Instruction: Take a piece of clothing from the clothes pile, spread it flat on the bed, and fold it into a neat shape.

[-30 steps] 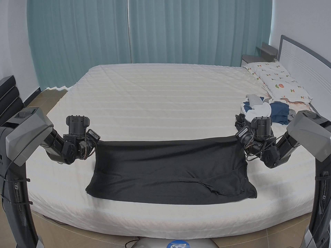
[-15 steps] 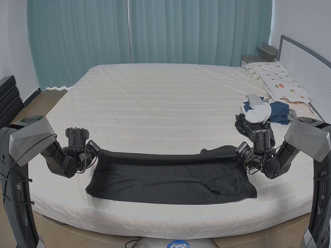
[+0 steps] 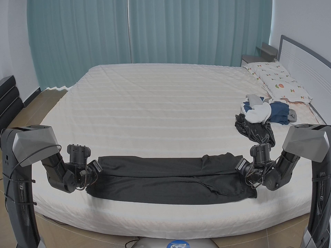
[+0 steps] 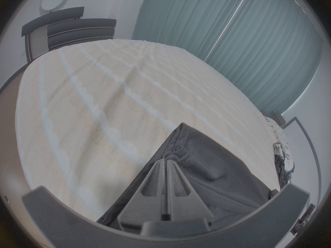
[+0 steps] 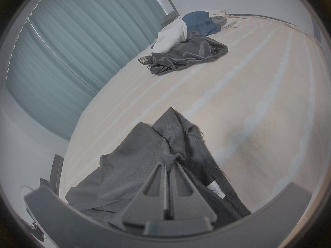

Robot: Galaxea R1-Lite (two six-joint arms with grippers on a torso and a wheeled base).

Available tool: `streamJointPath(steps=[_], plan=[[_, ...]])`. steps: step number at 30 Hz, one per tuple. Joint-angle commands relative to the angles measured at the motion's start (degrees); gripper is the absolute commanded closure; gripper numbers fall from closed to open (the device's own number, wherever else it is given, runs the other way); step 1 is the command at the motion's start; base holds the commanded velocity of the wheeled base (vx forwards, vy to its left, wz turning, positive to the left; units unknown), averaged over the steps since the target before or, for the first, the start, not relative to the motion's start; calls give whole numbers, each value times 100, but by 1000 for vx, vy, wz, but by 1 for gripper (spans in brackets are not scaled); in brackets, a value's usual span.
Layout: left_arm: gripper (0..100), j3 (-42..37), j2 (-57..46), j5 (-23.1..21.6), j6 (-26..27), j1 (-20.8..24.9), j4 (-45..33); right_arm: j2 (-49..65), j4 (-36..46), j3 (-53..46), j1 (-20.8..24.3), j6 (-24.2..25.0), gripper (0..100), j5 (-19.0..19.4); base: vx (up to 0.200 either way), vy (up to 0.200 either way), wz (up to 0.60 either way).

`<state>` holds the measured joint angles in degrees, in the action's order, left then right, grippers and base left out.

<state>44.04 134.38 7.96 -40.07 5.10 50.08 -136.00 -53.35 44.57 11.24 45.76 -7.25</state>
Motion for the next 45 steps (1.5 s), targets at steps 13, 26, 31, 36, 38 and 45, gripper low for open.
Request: streamJointPath(steps=[13, 26, 31, 36, 38, 45], plan=[[0, -282, 89, 127, -36, 71, 28, 135, -9, -177, 10, 55, 0, -31, 0, 0, 0], [0, -28, -799, -576, -379, -562, -60, 988, 79, -335, -579, 143, 0, 427, 0, 0, 0], [0, 720, -368, -1192, -370, -536, -525, 741, 61, -256, -614, 143, 0, 831, 0, 0, 0], [0, 1642, 264, -1508, -317, -483, -1097, 487, 70, -80, -614, 143, 0, 1077, 0, 0, 0], [0, 1871, 458, -1605, -273, -439, -1176, 443, 79, -1, -614, 143, 0, 1191, 0, 0, 0], [0, 2135, 721, -1701, 52, -378, -1193, 293, 88, 236, -623, 99, 0, 1358, 0, 0, 0]])
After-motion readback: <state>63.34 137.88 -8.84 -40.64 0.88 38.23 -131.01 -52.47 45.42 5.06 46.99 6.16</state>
